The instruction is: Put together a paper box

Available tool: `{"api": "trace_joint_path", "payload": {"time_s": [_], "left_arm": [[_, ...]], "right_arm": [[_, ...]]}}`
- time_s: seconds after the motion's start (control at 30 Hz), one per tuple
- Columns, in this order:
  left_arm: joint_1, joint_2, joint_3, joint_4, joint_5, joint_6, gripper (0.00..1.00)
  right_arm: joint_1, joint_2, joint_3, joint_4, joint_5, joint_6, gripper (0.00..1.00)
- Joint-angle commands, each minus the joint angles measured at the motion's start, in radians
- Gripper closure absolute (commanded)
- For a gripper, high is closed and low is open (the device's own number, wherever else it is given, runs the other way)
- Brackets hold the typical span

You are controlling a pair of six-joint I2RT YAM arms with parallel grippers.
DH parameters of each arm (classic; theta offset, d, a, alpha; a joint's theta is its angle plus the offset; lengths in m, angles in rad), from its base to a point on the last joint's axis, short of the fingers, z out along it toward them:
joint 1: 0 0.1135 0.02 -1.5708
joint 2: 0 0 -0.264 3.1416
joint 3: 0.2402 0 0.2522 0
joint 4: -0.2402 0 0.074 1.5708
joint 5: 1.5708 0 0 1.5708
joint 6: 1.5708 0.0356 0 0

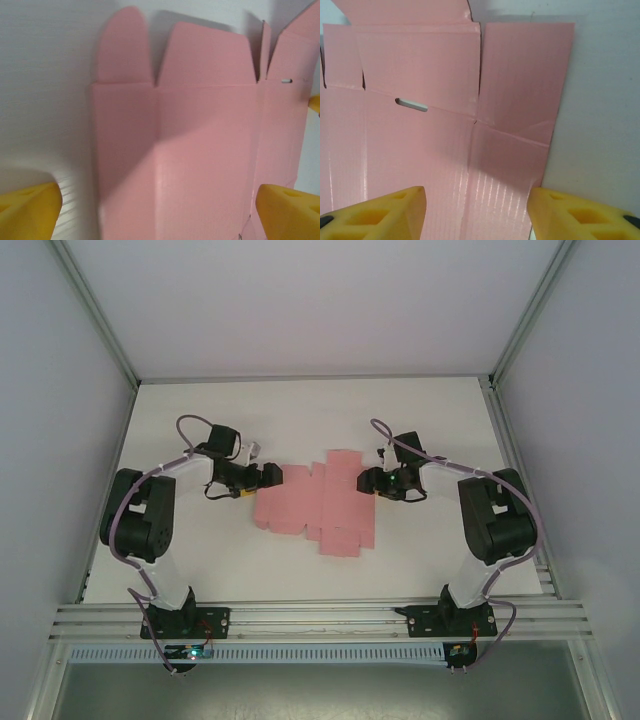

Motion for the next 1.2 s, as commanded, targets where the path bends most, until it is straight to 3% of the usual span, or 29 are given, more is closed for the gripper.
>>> {"api": "trace_joint_path", "payload": {"time_s": [0.0, 0.13, 0.4, 0.5, 0.6, 0.67, 0.83, 0.93, 1.17], "left_arm": [[-0.028, 0.026, 0.020, -0.042, 0.077, 0.024, 0.05], [-0.035, 0.034, 0.031, -0.004, 0.139, 0.000, 0.30], [-0.038, -0.035, 0.029, 0.047, 0.132, -0.011, 1.00], [-0.037, -0.102, 0.016, 0.114, 0.186, -0.026, 1.00], [-0.036, -0.187, -0.018, 0.276, 0.303, -0.069, 1.00], [-0.039, -0.237, -0.023, 0.353, 0.368, -0.095, 1.00], [-0.050, -0.319, 0.001, 0.394, 0.414, -0.106, 1.00], [-0.058, -0.345, -0.001, 0.431, 0.429, -0.127, 1.00], [-0.073, -0.426, -0.015, 0.414, 0.436, -0.105, 1.00]], "right_arm": [[-0.002, 0.050, -0.010, -0.031, 0.031, 0.009, 0.41], [-0.003, 0.066, -0.015, -0.009, -0.004, 0.018, 0.42], [-0.052, -0.016, -0.063, 0.070, -0.069, -0.008, 0.38], [-0.113, -0.093, -0.101, 0.138, -0.170, -0.049, 0.31], [-0.175, -0.172, -0.157, 0.267, -0.364, -0.079, 0.27], [-0.214, -0.215, -0.182, 0.343, -0.474, -0.081, 0.27], [-0.257, -0.268, -0.227, 0.544, -0.706, -0.015, 0.31], [-0.264, -0.294, -0.254, 0.681, -0.750, 0.055, 0.36], [-0.356, -0.329, -0.274, 0.592, -0.745, -0.043, 0.32]]}}
